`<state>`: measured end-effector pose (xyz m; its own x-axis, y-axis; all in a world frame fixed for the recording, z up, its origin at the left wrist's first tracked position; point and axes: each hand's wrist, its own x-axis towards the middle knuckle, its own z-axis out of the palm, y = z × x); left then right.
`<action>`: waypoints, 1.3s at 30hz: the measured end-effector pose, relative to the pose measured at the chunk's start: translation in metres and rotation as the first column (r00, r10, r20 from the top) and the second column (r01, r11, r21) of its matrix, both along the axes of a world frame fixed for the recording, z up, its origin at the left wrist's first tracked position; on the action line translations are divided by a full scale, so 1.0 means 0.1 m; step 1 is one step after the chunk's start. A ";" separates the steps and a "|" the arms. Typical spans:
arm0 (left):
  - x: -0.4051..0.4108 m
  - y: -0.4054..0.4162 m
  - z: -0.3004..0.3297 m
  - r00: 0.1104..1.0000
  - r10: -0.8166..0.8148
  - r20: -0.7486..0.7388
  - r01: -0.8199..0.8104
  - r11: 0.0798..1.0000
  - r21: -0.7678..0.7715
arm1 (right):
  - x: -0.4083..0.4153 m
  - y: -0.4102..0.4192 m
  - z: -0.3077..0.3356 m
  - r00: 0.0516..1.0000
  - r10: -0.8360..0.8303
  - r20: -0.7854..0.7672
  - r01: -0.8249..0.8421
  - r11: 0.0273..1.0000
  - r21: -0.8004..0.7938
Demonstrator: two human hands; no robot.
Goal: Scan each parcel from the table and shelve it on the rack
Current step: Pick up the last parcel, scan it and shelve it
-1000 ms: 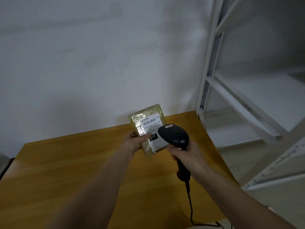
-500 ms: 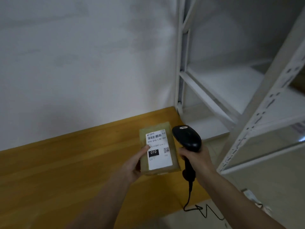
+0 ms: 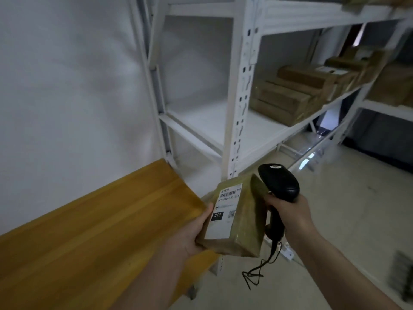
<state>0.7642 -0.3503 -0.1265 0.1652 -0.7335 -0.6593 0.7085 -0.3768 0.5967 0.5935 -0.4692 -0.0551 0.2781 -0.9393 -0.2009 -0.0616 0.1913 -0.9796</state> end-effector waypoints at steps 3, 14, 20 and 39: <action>-0.20 -0.35 0.26 0.999 0.034 -0.010 -0.034 0.996 -0.080 | -0.25 -0.26 0.19 0.998 -0.049 0.042 0.051 0.998 -0.027; -0.55 -2.01 1.06 0.946 0.287 -0.151 -0.318 0.916 -0.246 | -0.44 -1.61 0.70 0.966 0.068 0.248 -0.047 0.995 -0.091; -0.47 -3.06 1.20 0.861 0.496 -0.114 -0.508 0.828 -0.237 | -0.15 -2.56 0.84 0.931 0.206 0.301 -0.185 0.978 -0.098; -0.39 -4.07 0.99 0.411 0.201 0.889 -0.231 0.967 -0.111 | 0.31 -3.83 0.57 0.915 0.390 0.104 -0.380 0.919 -0.101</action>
